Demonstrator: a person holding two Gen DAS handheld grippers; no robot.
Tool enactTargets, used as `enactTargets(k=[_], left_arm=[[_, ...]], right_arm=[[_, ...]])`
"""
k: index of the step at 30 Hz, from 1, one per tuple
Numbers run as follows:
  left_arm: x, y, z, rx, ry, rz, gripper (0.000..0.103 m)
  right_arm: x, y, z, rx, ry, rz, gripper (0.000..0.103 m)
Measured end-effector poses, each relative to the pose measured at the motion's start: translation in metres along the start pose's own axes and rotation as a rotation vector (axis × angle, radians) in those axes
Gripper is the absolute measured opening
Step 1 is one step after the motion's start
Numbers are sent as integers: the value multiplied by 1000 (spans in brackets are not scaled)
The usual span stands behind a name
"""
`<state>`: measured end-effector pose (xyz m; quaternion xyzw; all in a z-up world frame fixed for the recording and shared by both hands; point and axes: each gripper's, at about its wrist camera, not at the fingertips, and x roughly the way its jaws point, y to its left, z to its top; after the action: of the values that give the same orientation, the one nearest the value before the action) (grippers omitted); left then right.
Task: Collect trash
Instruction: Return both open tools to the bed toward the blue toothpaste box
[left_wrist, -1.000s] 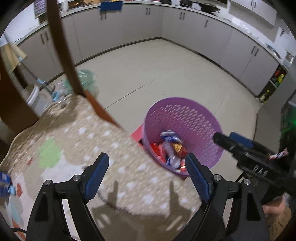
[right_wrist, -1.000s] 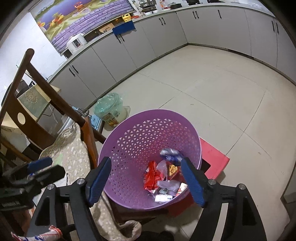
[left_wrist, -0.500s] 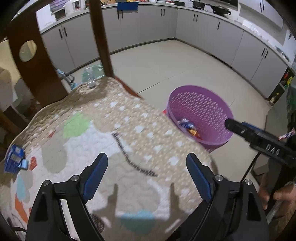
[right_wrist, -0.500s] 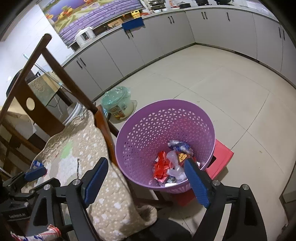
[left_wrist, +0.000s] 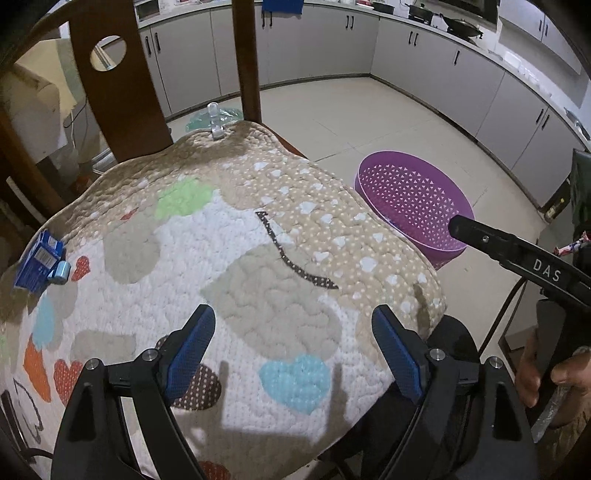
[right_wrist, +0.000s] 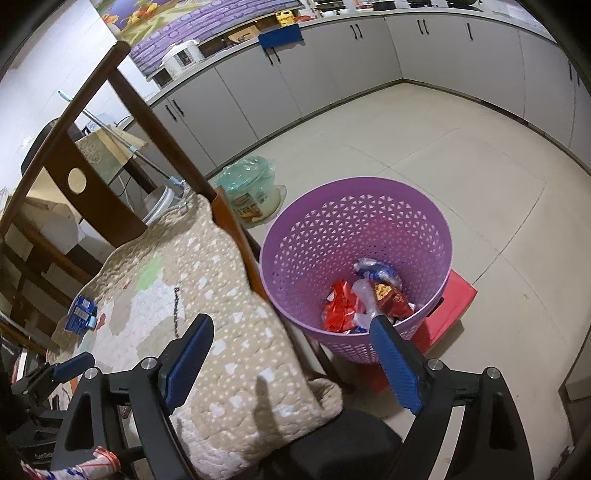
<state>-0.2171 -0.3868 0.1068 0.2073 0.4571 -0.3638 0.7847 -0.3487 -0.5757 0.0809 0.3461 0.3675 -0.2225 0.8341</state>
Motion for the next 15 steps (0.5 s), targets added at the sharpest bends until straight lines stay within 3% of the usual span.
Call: enactTargets(k=[15], left_arm=[[-17,9,-27,-43,-19,1,86]], right_arm=[[-5,34,-10,-62,24,7,90]])
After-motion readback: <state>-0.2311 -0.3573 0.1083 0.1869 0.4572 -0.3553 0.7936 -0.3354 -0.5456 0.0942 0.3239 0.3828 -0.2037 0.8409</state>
